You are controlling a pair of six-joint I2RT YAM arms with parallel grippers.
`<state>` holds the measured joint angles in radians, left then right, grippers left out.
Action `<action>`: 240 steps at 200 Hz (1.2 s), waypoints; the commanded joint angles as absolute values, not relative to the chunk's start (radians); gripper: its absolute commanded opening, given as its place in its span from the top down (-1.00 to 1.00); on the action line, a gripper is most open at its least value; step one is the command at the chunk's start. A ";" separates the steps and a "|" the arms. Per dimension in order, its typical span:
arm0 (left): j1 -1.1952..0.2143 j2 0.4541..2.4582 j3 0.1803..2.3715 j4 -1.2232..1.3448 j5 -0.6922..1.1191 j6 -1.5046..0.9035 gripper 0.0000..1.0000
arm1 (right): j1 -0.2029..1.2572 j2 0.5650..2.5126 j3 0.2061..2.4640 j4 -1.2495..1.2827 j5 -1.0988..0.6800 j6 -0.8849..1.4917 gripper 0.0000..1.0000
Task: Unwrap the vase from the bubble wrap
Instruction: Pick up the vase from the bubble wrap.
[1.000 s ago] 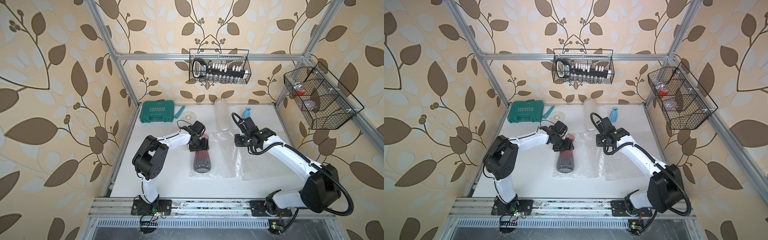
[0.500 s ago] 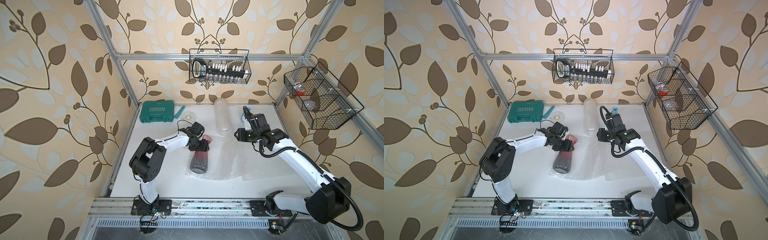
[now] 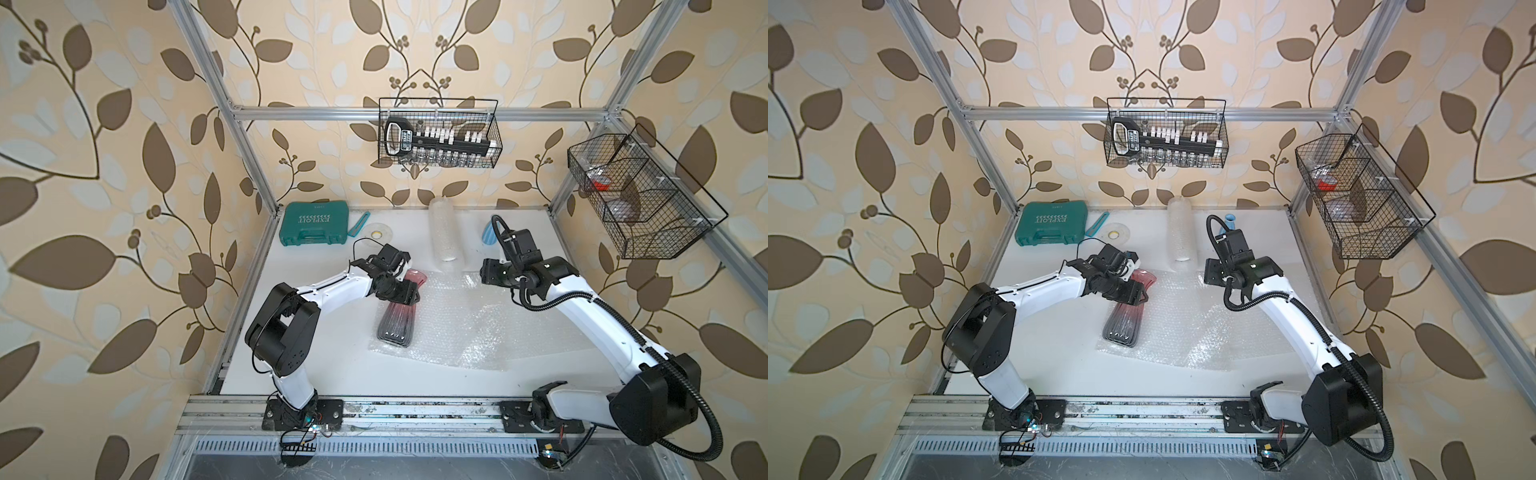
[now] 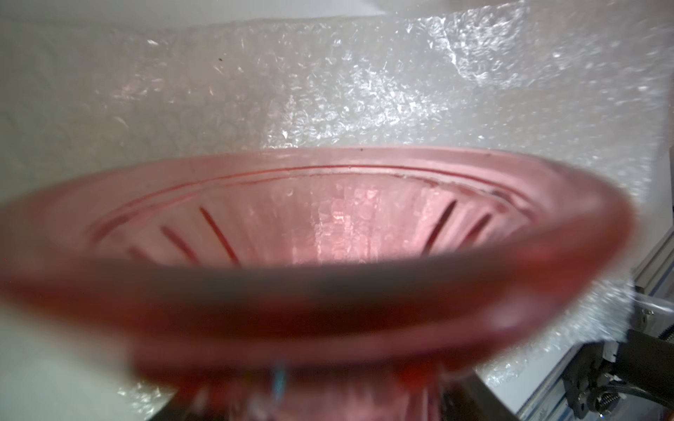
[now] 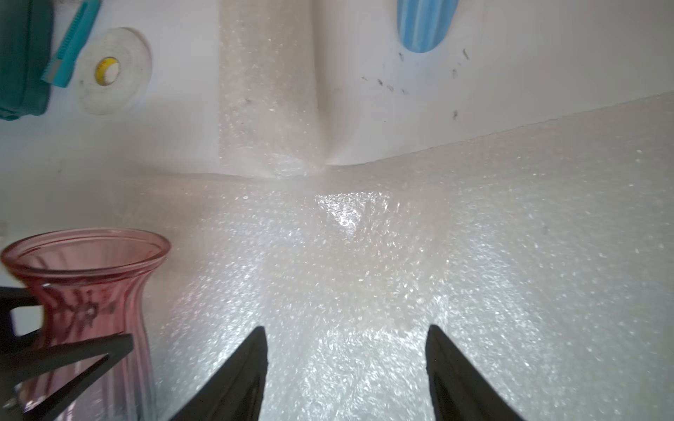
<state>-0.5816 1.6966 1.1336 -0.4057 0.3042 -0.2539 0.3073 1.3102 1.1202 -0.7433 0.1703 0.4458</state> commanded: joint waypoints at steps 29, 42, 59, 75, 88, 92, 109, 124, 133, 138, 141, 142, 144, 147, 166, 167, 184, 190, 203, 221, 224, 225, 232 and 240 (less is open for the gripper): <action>-0.583 1.552 1.105 -0.314 0.331 -0.187 0.01 | 0.306 1.324 1.148 -0.830 0.287 0.424 -0.43; -0.583 1.528 1.092 -0.292 0.343 -0.175 0.01 | 0.294 1.313 1.136 -0.780 0.171 0.400 -0.45; -0.584 1.497 1.082 -0.266 0.353 -0.157 0.01 | 0.276 1.291 1.109 -0.677 -0.065 0.395 -0.45; -0.584 1.477 1.077 -0.251 0.375 -0.138 0.00 | 0.275 1.294 1.104 -0.599 -0.243 0.426 -0.44; -0.583 1.469 1.071 -0.244 0.394 -0.128 0.00 | 0.275 1.314 1.106 -0.541 -0.361 0.470 -0.43; -0.583 1.469 1.070 -0.243 0.401 -0.127 0.00 | 0.275 1.323 1.107 -0.523 -0.393 0.484 -0.43; -0.585 1.460 1.062 -0.240 0.431 -0.120 0.00 | 0.276 1.372 1.119 -0.451 -0.525 0.543 -0.42; -0.586 1.451 1.055 -0.232 0.462 -0.111 0.00 | 0.286 1.417 1.137 -0.404 -0.591 0.592 -0.42; -0.587 1.449 1.052 -0.229 0.477 -0.104 0.00 | 0.296 1.443 1.151 -0.387 -0.614 0.611 -0.41; -0.588 1.448 1.051 -0.228 0.482 -0.100 0.00 | 0.304 1.456 1.160 -0.382 -0.624 0.622 -0.41; -0.588 1.449 1.051 -0.226 0.485 -0.096 0.00 | 0.309 1.466 1.166 -0.379 -0.629 0.626 -0.40; -0.588 1.448 1.050 -0.225 0.486 -0.095 0.00 | 0.310 1.468 1.168 -0.378 -0.632 0.627 -0.40; -0.588 1.449 1.049 -0.225 0.487 -0.094 -0.01 | 0.314 1.475 1.173 -0.376 -0.635 0.630 -0.40; -0.589 1.425 1.048 -0.222 0.490 -0.088 -0.01 | 0.319 1.485 1.180 -0.377 -0.639 0.633 -0.40; -0.592 1.397 1.036 -0.199 0.498 -0.057 0.00 | 0.342 1.535 1.212 -0.377 -0.657 0.652 -0.39; -0.592 1.396 1.036 -0.198 0.498 -0.055 0.00 | 0.343 1.537 1.214 -0.377 -0.657 0.653 -0.39; -0.593 1.379 1.028 -0.174 0.510 -0.019 -0.01 | 0.354 1.555 1.215 -0.346 -0.678 0.678 -0.39; -0.592 1.378 1.025 -0.164 0.512 -0.004 -0.01 | 0.358 1.560 1.216 -0.333 -0.689 0.685 -0.39; -0.593 1.378 1.026 -0.153 0.515 0.028 -0.02 | 0.365 1.569 1.221 -0.321 -0.709 0.690 -0.39; -0.594 1.390 1.034 -0.135 0.520 0.079 -0.03 | 0.369 1.577 1.231 -0.326 -0.732 0.674 -0.38; -0.593 1.391 1.035 -0.130 0.520 0.086 -0.03 | 0.368 1.578 1.233 -0.329 -0.735 0.671 -0.37; -0.593 1.391 1.035 -0.129 0.520 0.089 -0.03 | 0.369 1.578 1.232 -0.330 -0.736 0.669 -0.37; -0.593 1.396 1.038 -0.114 0.520 0.103 -0.03 | 0.369 1.580 1.237 -0.339 -0.741 0.658 -0.36; -0.593 1.402 1.045 -0.106 0.522 0.118 -0.03 | 0.371 1.580 1.238 -0.348 -0.746 0.646 -0.35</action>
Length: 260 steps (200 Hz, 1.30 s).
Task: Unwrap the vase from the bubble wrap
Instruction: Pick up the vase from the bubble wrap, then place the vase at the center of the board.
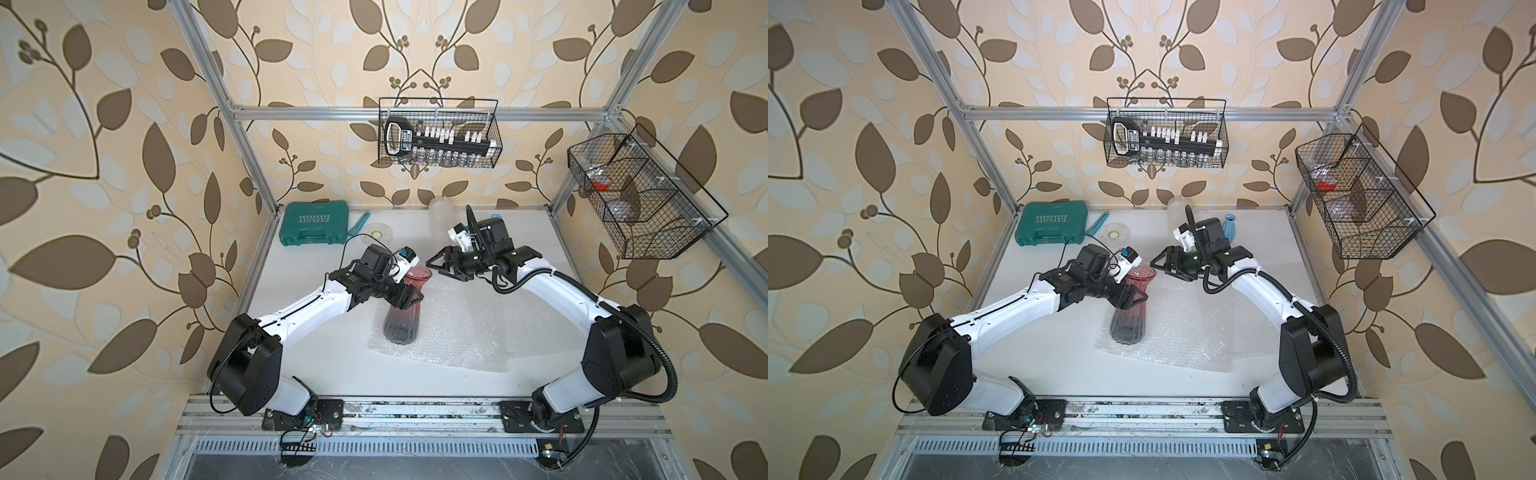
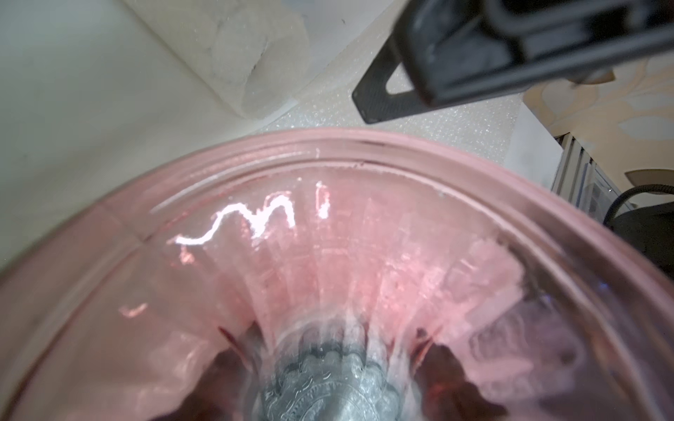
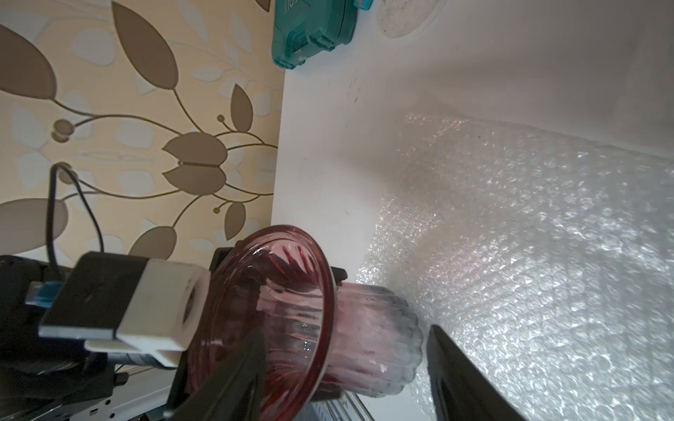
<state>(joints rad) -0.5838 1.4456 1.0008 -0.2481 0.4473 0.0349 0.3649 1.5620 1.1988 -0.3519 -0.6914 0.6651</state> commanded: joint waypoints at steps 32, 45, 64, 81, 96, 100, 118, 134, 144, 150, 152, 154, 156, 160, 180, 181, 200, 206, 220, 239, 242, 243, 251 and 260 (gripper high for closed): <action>-0.593 1.434 1.073 -0.103 0.532 0.149 0.03 | 0.380 1.580 1.245 -0.400 -0.758 0.592 -0.27; -0.594 1.434 1.061 -0.068 0.543 0.171 0.03 | 0.384 1.581 1.249 -0.423 -0.757 0.570 -0.24; -0.596 1.473 1.055 -0.034 0.561 0.215 0.02 | 0.391 1.591 1.267 -0.467 -0.744 0.532 -0.19; -0.595 1.492 1.071 -0.036 0.562 0.256 0.00 | 0.398 1.601 1.292 -0.520 -0.720 0.499 -0.14; -0.597 1.502 1.078 -0.041 0.586 0.324 0.00 | 0.402 1.610 1.306 -0.548 -0.718 0.476 -0.05; -0.598 1.501 1.077 -0.039 0.587 0.340 0.00 | 0.404 1.613 1.310 -0.556 -0.718 0.470 -0.02; -0.599 1.502 1.071 -0.030 0.583 0.384 -0.03 | 0.411 1.630 1.337 -0.607 -0.700 0.439 0.05; -0.599 1.504 1.065 -0.035 0.589 0.411 -0.03 | 0.419 1.639 1.354 -0.640 -0.674 0.422 0.10; -0.599 1.505 1.060 -0.031 0.589 0.412 -0.04 | 0.424 1.642 1.360 -0.644 -0.675 0.418 0.15; -0.599 1.503 1.055 -0.027 0.588 0.412 -0.05 | 0.426 1.644 1.361 -0.645 -0.678 0.417 0.21; -0.599 1.502 1.053 -0.024 0.587 0.411 -0.06 | 0.426 1.645 1.363 -0.646 -0.678 0.417 0.22; -0.599 1.502 1.052 -0.022 0.586 0.410 -0.06 | 0.428 1.645 1.363 -0.647 -0.677 0.417 0.23; -0.600 1.502 1.050 -0.021 0.585 0.409 -0.06 | 0.429 1.646 1.365 -0.647 -0.677 0.416 0.24; -0.599 1.501 1.048 -0.019 0.584 0.410 -0.07 | 0.431 1.648 1.365 -0.649 -0.674 0.415 0.26; -0.601 1.496 1.039 -0.020 0.572 0.410 -0.14 | 0.439 1.656 1.379 -0.666 -0.661 0.411 0.48; -0.601 1.496 1.040 -0.021 0.571 0.410 -0.15 | 0.440 1.655 1.379 -0.667 -0.661 0.410 0.49; -0.601 1.482 1.035 -0.038 0.564 0.416 -0.28 | 0.444 1.656 1.385 -0.669 -0.658 0.413 0.74; -0.601 1.472 1.033 -0.055 0.569 0.425 -0.34 | 0.444 1.654 1.387 -0.672 -0.658 0.413 0.81; -0.601 1.449 1.035 -0.107 0.582 0.443 -0.47 | 0.445 1.649 1.393 -0.673 -0.660 0.413 0.89; -0.601 1.375 1.046 -0.216 0.599 0.465 -0.68 | 0.446 1.635 1.392 -0.669 -0.675 0.417 0.94; -0.601 1.364 1.047 -0.232 0.600 0.466 -0.71 | 0.445 1.634 1.391 -0.668 -0.677 0.418 0.94; -0.601 1.361 1.048 -0.236 0.600 0.466 -0.72 | 0.445 1.633 1.391 -0.667 -0.679 0.418 0.94; -0.599 1.335 1.048 -0.267 0.596 0.460 -0.80 | 0.446 1.627 1.393 -0.662 -0.683 0.422 0.96; -0.599 1.304 1.049 -0.299 0.592 0.454 -0.86 | 0.446 1.617 1.393 -0.652 -0.694 0.427 0.97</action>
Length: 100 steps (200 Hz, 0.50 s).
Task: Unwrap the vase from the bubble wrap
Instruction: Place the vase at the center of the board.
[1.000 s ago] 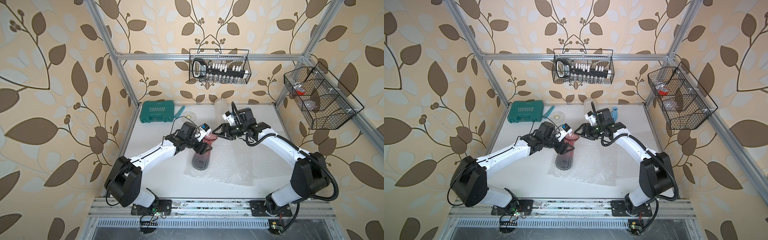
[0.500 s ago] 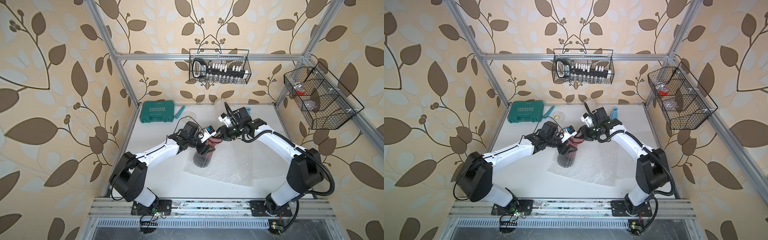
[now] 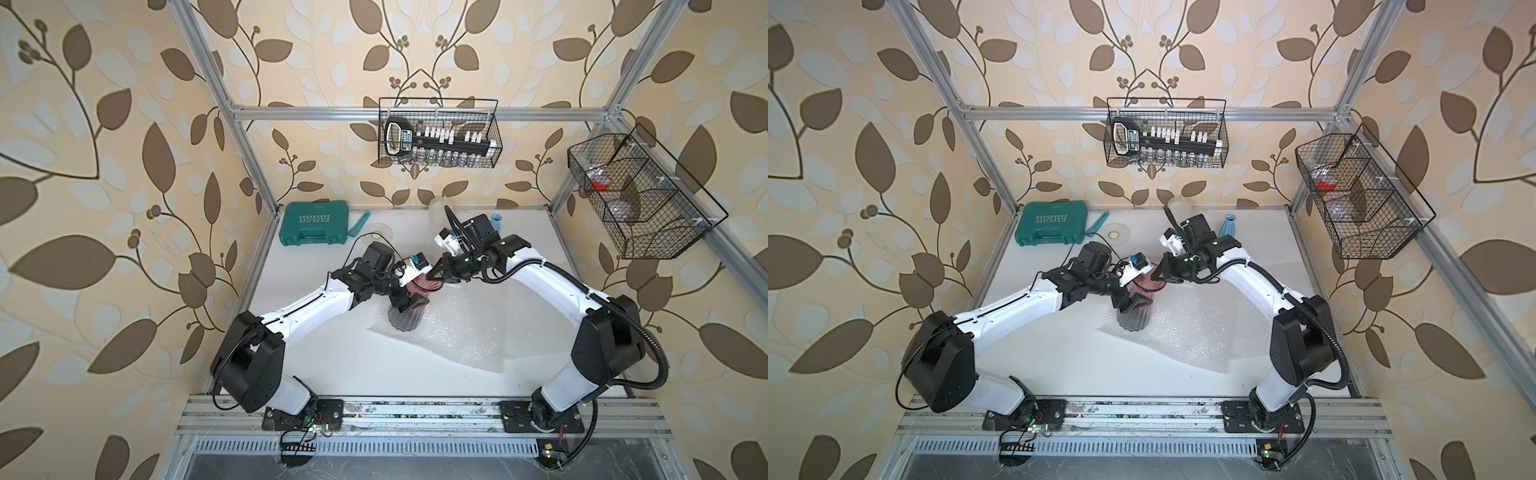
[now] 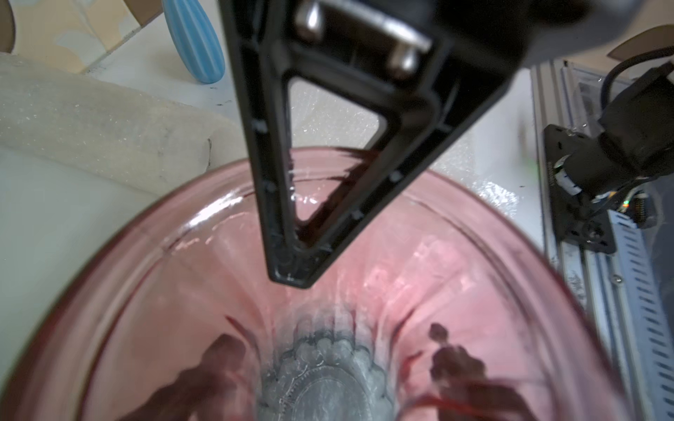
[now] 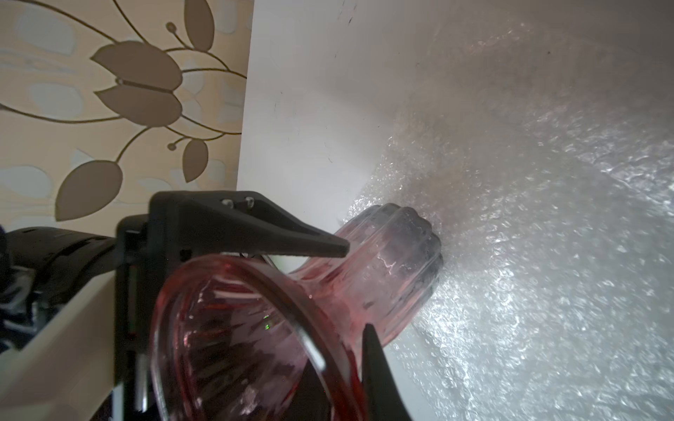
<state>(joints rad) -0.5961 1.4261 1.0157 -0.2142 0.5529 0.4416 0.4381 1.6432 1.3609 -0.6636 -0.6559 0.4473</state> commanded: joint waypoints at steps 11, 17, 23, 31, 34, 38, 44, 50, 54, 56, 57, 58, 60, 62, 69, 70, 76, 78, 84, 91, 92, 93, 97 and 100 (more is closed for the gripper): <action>-0.599 1.267 1.051 -0.331 0.579 0.428 -0.92 | 0.446 1.604 1.394 -0.641 -0.706 0.436 1.00; -0.600 1.247 1.054 -0.347 0.572 0.417 -0.94 | 0.444 1.596 1.395 -0.637 -0.710 0.439 1.00; -0.598 1.227 1.056 -0.360 0.558 0.400 -0.98 | 0.444 1.587 1.397 -0.633 -0.712 0.443 1.00; -0.592 1.204 1.058 -0.366 0.539 0.375 -0.98 | 0.442 1.574 1.397 -0.629 -0.713 0.448 1.00; -0.588 1.196 1.058 -0.369 0.535 0.367 -0.98 | 0.440 1.569 1.398 -0.628 -0.713 0.449 1.00; -0.580 1.184 1.061 -0.375 0.528 0.360 -0.98 | 0.439 1.562 1.398 -0.624 -0.717 0.452 1.00; -0.571 1.170 1.066 -0.380 0.513 0.338 -0.98 | 0.433 1.550 1.397 -0.619 -0.724 0.459 1.00; -0.553 1.157 1.069 -0.379 0.502 0.309 -0.98 | 0.428 1.541 1.396 -0.615 -0.730 0.465 1.00; -0.540 1.150 1.073 -0.378 0.495 0.290 -0.98 | 0.425 1.534 1.396 -0.615 -0.734 0.466 1.00; -0.535 1.147 1.074 -0.379 0.492 0.283 -0.98 | 0.422 1.531 1.395 -0.615 -0.737 0.466 1.00; -0.531 1.146 1.076 -0.379 0.492 0.276 -0.98 | 0.421 1.529 1.395 -0.615 -0.738 0.467 1.00; -0.527 1.144 1.076 -0.380 0.490 0.272 -0.98 | 0.420 1.528 1.396 -0.615 -0.739 0.467 1.00; -0.521 1.141 1.078 -0.380 0.487 0.265 -0.98 | 0.419 1.524 1.396 -0.615 -0.739 0.466 1.00; -0.512 1.139 1.080 -0.381 0.483 0.255 -0.98 | 0.417 1.520 1.396 -0.616 -0.740 0.468 1.00; -0.491 1.131 1.084 -0.376 0.461 0.222 -0.98 | 0.412 1.507 1.395 -0.618 -0.741 0.467 1.00; -0.489 1.130 1.084 -0.374 0.457 0.217 -0.98 | 0.410 1.504 1.396 -0.617 -0.741 0.467 1.00; -0.475 1.124 1.086 -0.367 0.426 0.190 -0.98 | 0.403 1.490 1.393 -0.618 -0.743 0.468 1.00; -0.470 1.123 1.086 -0.363 0.416 0.179 -0.98 | 0.400 1.485 1.392 -0.617 -0.746 0.467 1.00; -0.461 1.121 1.086 -0.357 0.384 0.157 -0.98 | 0.390 1.472 1.387 -0.613 -0.755 0.469 1.00; -0.456 1.123 1.087 -0.349 0.340 0.125 -0.98 | 0.378 1.457 1.382 -0.611 -0.768 0.472 1.00; -0.456 1.123 1.087 -0.347 0.331 0.121 -0.98 | 0.375 1.456 1.381 -0.611 -0.769 0.473 1.00; -0.456 1.124 1.088 -0.346 0.325 0.115 -0.98 | 0.374 1.453 1.381 -0.611 -0.771 0.474 1.00; -0.456 1.126 1.090 -0.343 0.299 0.093 -0.98 | 0.365 1.448 1.381 -0.612 -0.775 0.474 1.00; -0.454 1.128 1.094 -0.343 0.283 0.078 -0.98 | 0.360 1.441 1.381 -0.613 -0.778 0.474 1.00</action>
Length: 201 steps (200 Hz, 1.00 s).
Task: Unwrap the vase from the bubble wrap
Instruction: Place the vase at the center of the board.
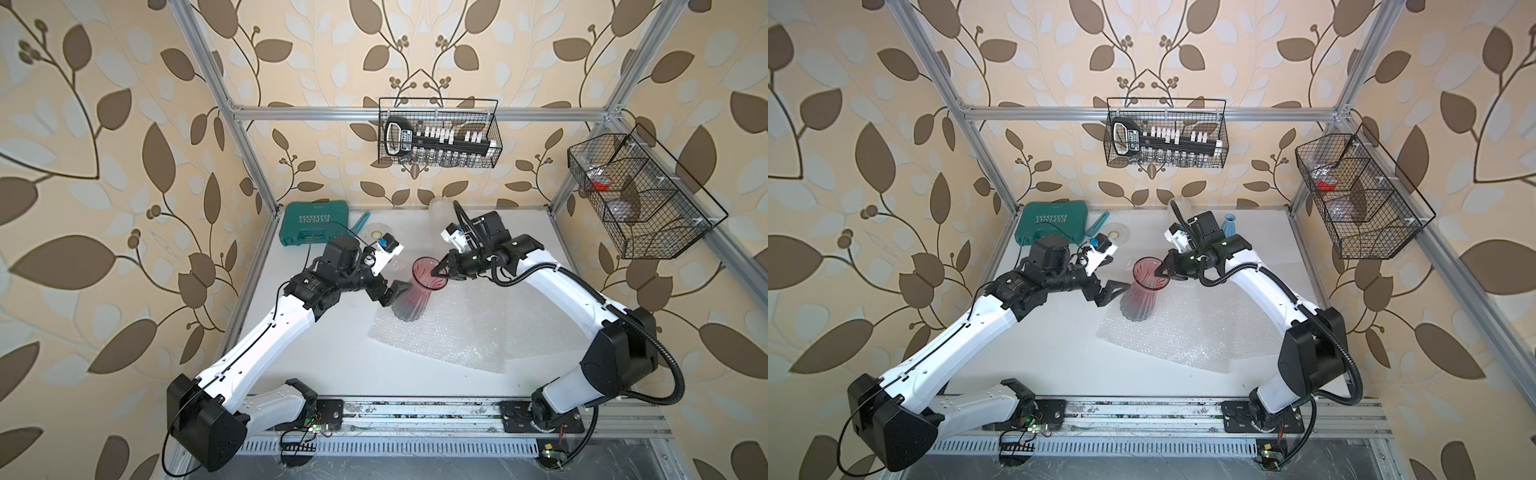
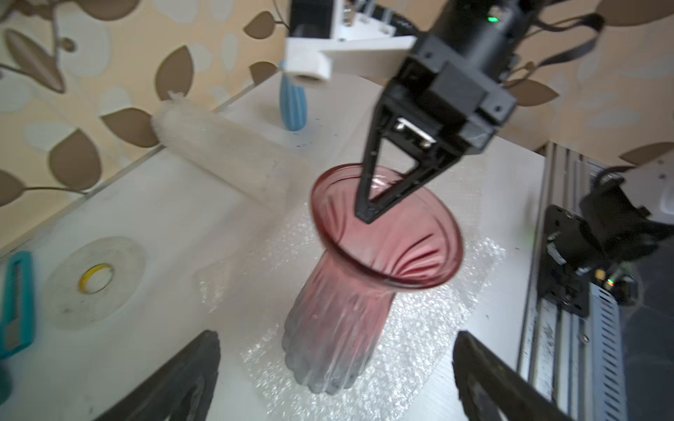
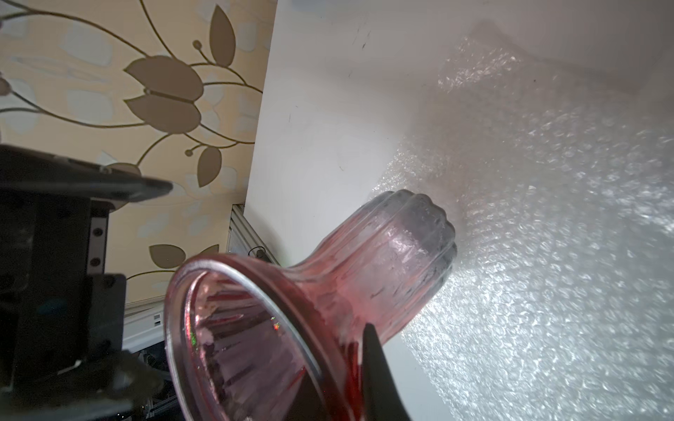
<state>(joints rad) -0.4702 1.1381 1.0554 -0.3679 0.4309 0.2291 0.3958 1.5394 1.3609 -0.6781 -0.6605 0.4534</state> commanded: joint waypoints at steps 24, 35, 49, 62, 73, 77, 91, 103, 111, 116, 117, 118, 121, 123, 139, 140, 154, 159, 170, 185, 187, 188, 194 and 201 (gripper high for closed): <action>-0.454 1.174 1.129 -0.375 0.225 -0.029 -0.98 | 0.299 1.386 1.382 -0.641 -0.760 0.473 1.00; -0.454 1.202 1.142 -0.393 0.205 -0.078 -0.96 | 0.259 1.362 1.389 -0.664 -0.755 0.463 1.00; -0.453 1.231 1.146 -0.406 0.199 -0.128 -0.96 | 0.200 1.335 1.395 -0.694 -0.772 0.438 1.00; -0.453 1.245 1.135 -0.399 0.215 -0.156 -0.96 | 0.139 1.319 1.410 -0.741 -0.779 0.412 1.00; -0.453 1.250 1.124 -0.391 0.226 -0.178 -0.96 | 0.087 1.312 1.431 -0.783 -0.789 0.383 1.00; -0.453 1.251 1.120 -0.389 0.230 -0.181 -0.96 | 0.069 1.310 1.440 -0.800 -0.792 0.372 1.00; -0.453 1.253 1.108 -0.384 0.242 -0.193 -0.96 | 0.005 1.304 1.469 -0.846 -0.808 0.338 1.00; -0.453 1.253 1.099 -0.382 0.244 -0.197 -0.96 | -0.047 1.298 1.488 -0.868 -0.813 0.323 1.00; -0.453 1.254 1.096 -0.384 0.250 -0.197 -0.96 | -0.076 1.298 1.501 -0.879 -0.817 0.316 1.00; -0.453 1.256 1.094 -0.386 0.251 -0.198 -0.96 | -0.095 1.299 1.509 -0.889 -0.817 0.311 1.00; -0.453 1.256 1.093 -0.386 0.251 -0.198 -0.96 | -0.099 1.299 1.512 -0.890 -0.817 0.310 1.00; -0.453 1.256 1.093 -0.387 0.251 -0.199 -0.96 | -0.102 1.299 1.514 -0.891 -0.816 0.309 1.00; -0.453 1.257 1.092 -0.387 0.250 -0.199 -0.96 | -0.111 1.302 1.519 -0.895 -0.813 0.307 1.00; -0.453 1.258 1.091 -0.388 0.249 -0.201 -0.96 | -0.119 1.302 1.523 -0.896 -0.812 0.307 1.00; -0.453 1.259 1.088 -0.396 0.255 -0.205 -0.96 | -0.152 1.309 1.544 -0.897 -0.787 0.311 1.00; -0.453 1.259 1.087 -0.396 0.256 -0.205 -0.96 | -0.153 1.310 1.546 -0.898 -0.784 0.312 1.00; -0.453 1.261 1.080 -0.398 0.255 -0.211 -0.96 | -0.157 1.327 1.568 -0.893 -0.728 0.320 1.00; -0.453 1.261 1.079 -0.398 0.256 -0.210 -0.96 | -0.157 1.334 1.573 -0.887 -0.714 0.327 1.00; -0.453 1.262 1.075 -0.398 0.259 -0.211 -0.96 | -0.158 1.352 1.581 -0.862 -0.693 0.346 1.00; -0.453 1.264 1.071 -0.400 0.259 -0.213 -0.96 | -0.157 1.377 1.581 -0.810 -0.674 0.383 1.00; -0.453 1.265 1.071 -0.401 0.259 -0.212 -0.95 | -0.157 1.380 1.582 -0.804 -0.671 0.386 1.00; -0.453 1.265 1.071 -0.402 0.259 -0.212 -0.96 | -0.157 1.382 1.582 -0.800 -0.671 0.389 1.00; -0.453 1.267 1.071 -0.403 0.259 -0.213 -0.95 | -0.156 1.392 1.583 -0.777 -0.669 0.402 1.00; -0.453 1.269 1.071 -0.406 0.260 -0.213 -0.95 | -0.155 1.403 1.584 -0.750 -0.661 0.417 1.00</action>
<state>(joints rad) -0.4545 1.2652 1.0752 -0.3996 0.2520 -0.1989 -0.1574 1.3750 1.5337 -0.9173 -0.6365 0.3599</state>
